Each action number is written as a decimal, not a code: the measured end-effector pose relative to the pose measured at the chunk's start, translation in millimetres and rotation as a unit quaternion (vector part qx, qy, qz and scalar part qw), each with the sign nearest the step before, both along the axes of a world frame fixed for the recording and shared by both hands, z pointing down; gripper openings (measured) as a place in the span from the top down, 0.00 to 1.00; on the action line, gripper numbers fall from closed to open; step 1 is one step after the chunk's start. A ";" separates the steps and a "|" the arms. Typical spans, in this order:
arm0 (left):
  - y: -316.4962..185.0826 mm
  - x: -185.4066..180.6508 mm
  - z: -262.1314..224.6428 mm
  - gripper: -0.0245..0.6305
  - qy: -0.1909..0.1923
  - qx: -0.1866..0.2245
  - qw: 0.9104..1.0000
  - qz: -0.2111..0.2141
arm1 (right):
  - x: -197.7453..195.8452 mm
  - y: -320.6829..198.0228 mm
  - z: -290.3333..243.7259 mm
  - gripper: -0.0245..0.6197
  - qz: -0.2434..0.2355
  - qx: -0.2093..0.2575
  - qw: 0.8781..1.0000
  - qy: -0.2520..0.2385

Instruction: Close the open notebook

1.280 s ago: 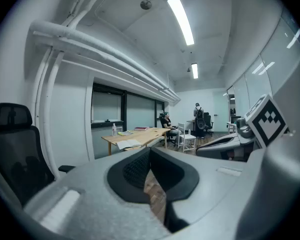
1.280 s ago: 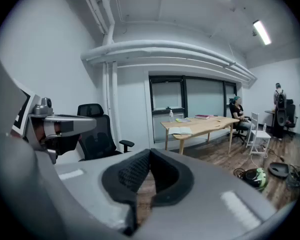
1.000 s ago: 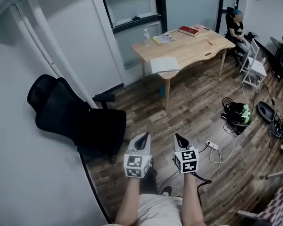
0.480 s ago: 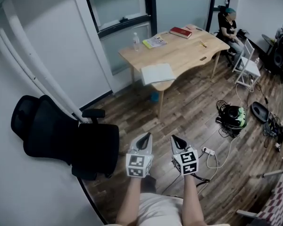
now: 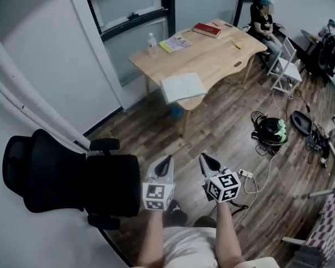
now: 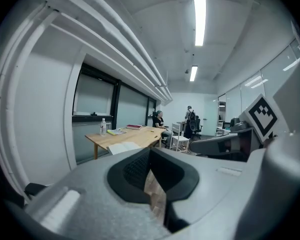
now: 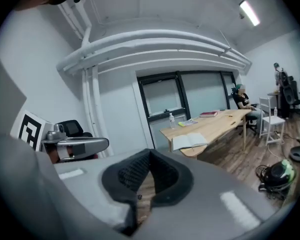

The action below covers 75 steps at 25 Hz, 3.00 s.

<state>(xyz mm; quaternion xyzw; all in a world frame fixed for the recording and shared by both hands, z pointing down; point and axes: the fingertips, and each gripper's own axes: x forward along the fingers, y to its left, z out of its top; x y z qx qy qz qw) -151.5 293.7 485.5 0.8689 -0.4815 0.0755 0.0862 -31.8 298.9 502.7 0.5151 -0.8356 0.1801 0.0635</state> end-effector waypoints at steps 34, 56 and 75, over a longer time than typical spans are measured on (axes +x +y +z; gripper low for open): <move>-308.3 55.2 -9.0 0.95 0.006 -0.018 0.999 0.029 | 64.5 -318.4 -25.8 0.96 0.026 0.012 0.998 0.047; -469.6 46.7 44.8 0.95 0.009 -0.065 0.998 0.025 | 83.4 -452.0 23.1 0.96 0.014 -0.048 0.998 0.033; -532.5 11.5 172.3 0.95 0.034 -0.190 0.981 -0.011 | 73.4 -545.2 116.7 0.96 0.036 -0.102 0.994 0.025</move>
